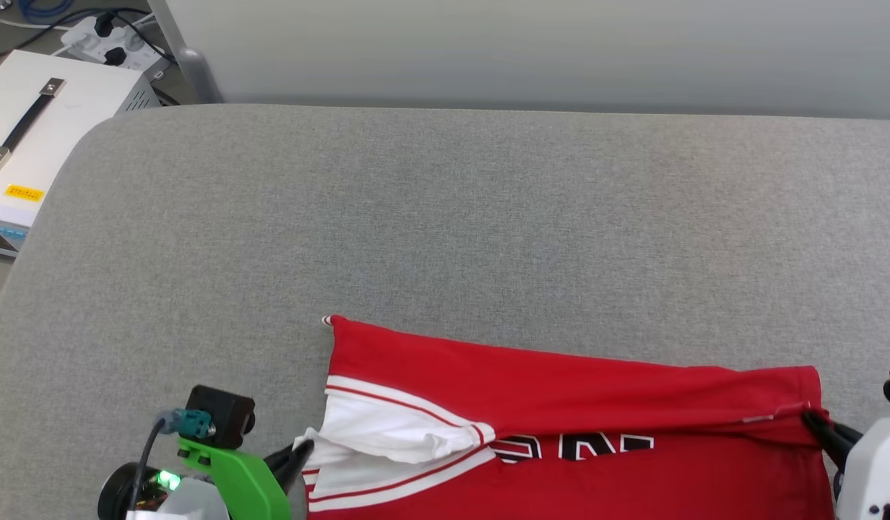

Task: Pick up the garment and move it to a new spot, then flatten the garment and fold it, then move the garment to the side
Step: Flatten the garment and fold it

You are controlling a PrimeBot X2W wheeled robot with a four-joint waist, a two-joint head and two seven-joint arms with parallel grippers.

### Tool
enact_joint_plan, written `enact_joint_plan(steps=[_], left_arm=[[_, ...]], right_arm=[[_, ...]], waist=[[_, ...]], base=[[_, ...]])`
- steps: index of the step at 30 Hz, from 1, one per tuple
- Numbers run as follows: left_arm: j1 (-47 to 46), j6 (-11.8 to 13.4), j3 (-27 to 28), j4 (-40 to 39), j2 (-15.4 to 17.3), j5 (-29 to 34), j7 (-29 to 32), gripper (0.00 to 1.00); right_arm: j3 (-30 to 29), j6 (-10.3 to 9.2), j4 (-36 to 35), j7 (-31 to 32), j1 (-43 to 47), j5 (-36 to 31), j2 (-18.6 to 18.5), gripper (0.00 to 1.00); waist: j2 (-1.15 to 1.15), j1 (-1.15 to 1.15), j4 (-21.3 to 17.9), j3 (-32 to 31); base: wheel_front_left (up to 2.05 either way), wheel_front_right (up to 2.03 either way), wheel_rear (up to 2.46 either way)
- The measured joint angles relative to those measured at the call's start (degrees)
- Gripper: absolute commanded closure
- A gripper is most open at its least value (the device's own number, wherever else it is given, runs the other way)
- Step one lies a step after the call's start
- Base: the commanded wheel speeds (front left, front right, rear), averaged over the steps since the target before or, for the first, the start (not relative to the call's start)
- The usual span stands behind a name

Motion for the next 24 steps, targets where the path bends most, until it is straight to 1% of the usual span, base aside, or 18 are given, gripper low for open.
enact_joint_plan(steps=[5,9,10,11,12,16,19,23,24], left_arm=[[0.31,-0.56,-1.67,3.01,-0.73,0.07,0.43,1.0],[0.32,-1.31,-2.48,5.27,-1.66,0.51,0.43,1.0],[0.32,-1.58,-2.7,5.97,-2.02,0.55,0.44,0.97],[0.32,-1.82,-2.99,6.45,-2.23,0.62,0.47,0.04],[0.32,-1.86,-3.23,6.72,-2.34,0.64,0.53,0.0],[0.32,-2.3,-3.81,7.93,-2.77,0.82,0.66,0.0],[0.31,-2.32,-3.55,8.15,-3.21,1.1,-0.58,0.0],[0.21,-2.29,-1.33,7.72,-3.74,1.35,-4.3,0.0],[0.12,-1.82,1.08,7.17,-3.96,1.9,-8.44,0.0]], right_arm=[[2.37,0.0,0.12,0.69,1.99,0.35,-2.61,1.0],[4.0,0.0,0.41,0.68,2.03,0.65,-3.69,1.0],[4.41,0.0,0.69,0.68,2.03,0.86,-3.86,0.64],[4.57,0.0,0.98,0.73,2.03,0.97,-3.89,0.0],[4.78,0.0,1.14,0.86,2.03,1.07,-3.94,0.0],[5.24,0.0,1.27,1.12,2.03,1.96,-4.19,0.0],[4.6,0.0,0.3,1.66,2.04,3.42,-4.23,0.0],[1.97,0.0,-2.55,2.93,2.17,4.08,-4.13,0.0],[-0.75,-0.01,-5.26,4.58,2.25,4.34,-3.25,0.0]], waist=[[0.0,0.0,-0.16,-0.36],[0.0,0.0,-0.29,-0.28],[0.0,0.0,-0.33,-0.24],[0.0,0.0,-0.35,-0.23],[0.0,0.0,-0.34,-0.23],[0.0,0.0,-0.3,-0.45],[0.0,0.0,-0.2,-0.95],[0.0,0.0,0.0,-1.91],[0.0,0.0,0.19,-2.63]], base=[[0.0,0.0,0.0],[0.0,0.0,0.0],[0.0,0.0,0.0],[0.0,0.0,0.0],[0.0,0.0,0.0],[0.0,0.0,0.0],[0.0,0.0,0.0],[0.0,0.0,0.0],[0.0,0.0,0.0]])
